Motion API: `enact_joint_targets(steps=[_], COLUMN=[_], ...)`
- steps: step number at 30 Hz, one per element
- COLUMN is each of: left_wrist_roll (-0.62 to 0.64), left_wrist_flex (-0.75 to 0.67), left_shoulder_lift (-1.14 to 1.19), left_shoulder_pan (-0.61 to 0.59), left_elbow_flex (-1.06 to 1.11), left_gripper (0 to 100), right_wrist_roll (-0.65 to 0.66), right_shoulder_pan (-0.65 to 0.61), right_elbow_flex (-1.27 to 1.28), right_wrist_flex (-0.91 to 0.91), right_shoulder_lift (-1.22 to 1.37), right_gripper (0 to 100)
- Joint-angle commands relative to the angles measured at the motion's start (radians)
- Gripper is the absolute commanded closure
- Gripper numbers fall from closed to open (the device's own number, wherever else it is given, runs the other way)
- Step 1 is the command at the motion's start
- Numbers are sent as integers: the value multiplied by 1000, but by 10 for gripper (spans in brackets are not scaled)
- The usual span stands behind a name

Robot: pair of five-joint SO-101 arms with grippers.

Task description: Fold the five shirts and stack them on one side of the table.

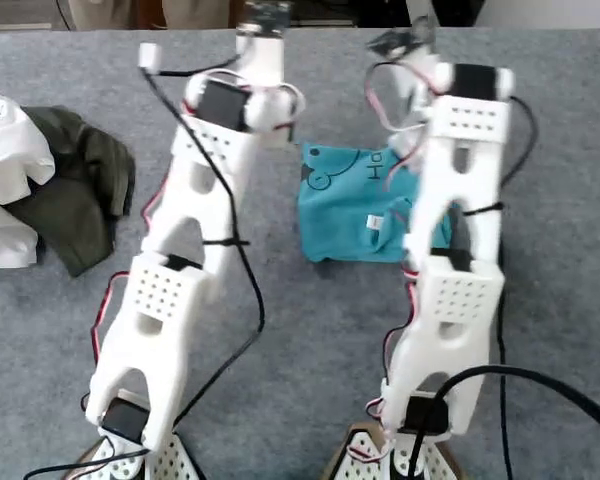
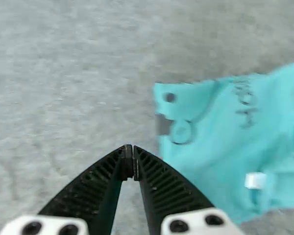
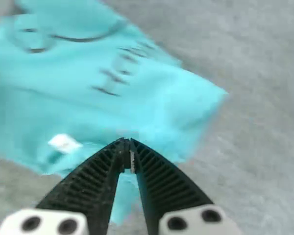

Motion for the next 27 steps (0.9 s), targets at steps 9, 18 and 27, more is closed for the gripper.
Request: enact_joint_targets(steps=[9, 18, 27], left_wrist_roll=[-11, 66, 74], left_wrist_flex=[8, -233, -319], left_shoulder_lift=[-472, -625, -664], left_shoulder_pan=[-3, 9, 5], left_elbow_flex=[545, 1079, 1177], left_gripper=[981, 981, 981], right_wrist_roll=[103, 193, 259], right_shoulder_pan=[27, 214, 389], right_elbow_flex=[272, 369, 378], right_wrist_flex=[-15, 14, -5], right_shoulder_lift=[-91, -97, -110], right_gripper=[997, 997, 997])
